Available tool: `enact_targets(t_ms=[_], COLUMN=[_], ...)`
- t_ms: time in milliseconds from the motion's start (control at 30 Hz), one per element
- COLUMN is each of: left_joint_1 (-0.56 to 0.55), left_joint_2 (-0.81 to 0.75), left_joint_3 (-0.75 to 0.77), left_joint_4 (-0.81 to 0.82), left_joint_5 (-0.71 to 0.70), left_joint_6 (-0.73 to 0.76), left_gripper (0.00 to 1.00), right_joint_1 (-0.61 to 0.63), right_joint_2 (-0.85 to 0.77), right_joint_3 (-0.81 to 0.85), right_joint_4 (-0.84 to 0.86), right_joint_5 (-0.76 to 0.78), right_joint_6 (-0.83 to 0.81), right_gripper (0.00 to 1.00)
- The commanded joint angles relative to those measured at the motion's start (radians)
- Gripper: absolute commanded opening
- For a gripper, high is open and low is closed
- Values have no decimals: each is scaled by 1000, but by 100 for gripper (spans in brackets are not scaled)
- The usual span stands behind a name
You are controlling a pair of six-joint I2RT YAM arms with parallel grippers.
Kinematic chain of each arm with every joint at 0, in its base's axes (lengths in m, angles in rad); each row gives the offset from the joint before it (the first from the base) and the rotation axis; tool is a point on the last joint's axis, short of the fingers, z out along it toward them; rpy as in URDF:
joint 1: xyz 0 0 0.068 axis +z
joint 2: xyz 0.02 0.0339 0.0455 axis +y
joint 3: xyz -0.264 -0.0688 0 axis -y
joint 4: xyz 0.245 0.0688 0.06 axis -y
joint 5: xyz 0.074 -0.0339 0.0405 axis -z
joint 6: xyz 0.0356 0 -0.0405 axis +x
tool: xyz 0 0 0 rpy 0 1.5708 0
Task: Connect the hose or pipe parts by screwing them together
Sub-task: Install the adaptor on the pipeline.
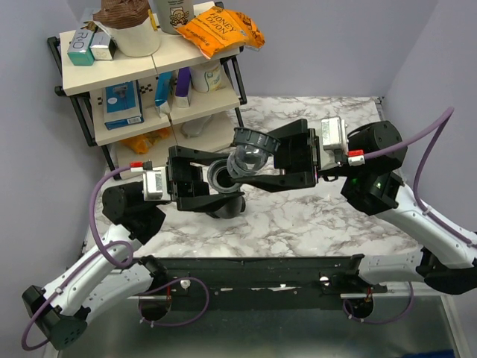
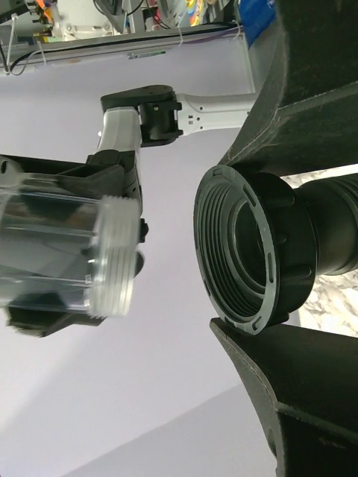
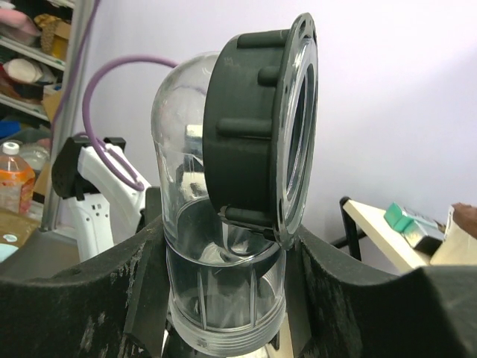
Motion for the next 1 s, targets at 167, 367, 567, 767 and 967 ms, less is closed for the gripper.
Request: enact_targets(t_ms=[167, 367, 567, 767, 967], left_joint_1=[-26, -32, -36, -36, -38], left_joint_2=[6, 6, 19, 23, 25], left_joint_3=[43, 66, 103, 115, 115], left_joint_4=[87, 89, 84, 84, 89], left_joint_5=[53, 30, 1, -7, -5], left_joint_6=[0, -53, -78, -67, -56], left_gripper=[0, 0, 0, 0, 0], right_joint_1=[38, 42, 41, 41, 41], right_joint_2=[108, 148, 171, 165, 173], right_joint_3=[177, 244, 287, 284, 289], right_joint_4=[-132, -242, -275, -278, -295], right_joint_5=[-71, -119, -140, -146, -137], right_joint_6=[11, 20, 42, 69, 100], right_gripper=[1, 1, 1, 1, 1])
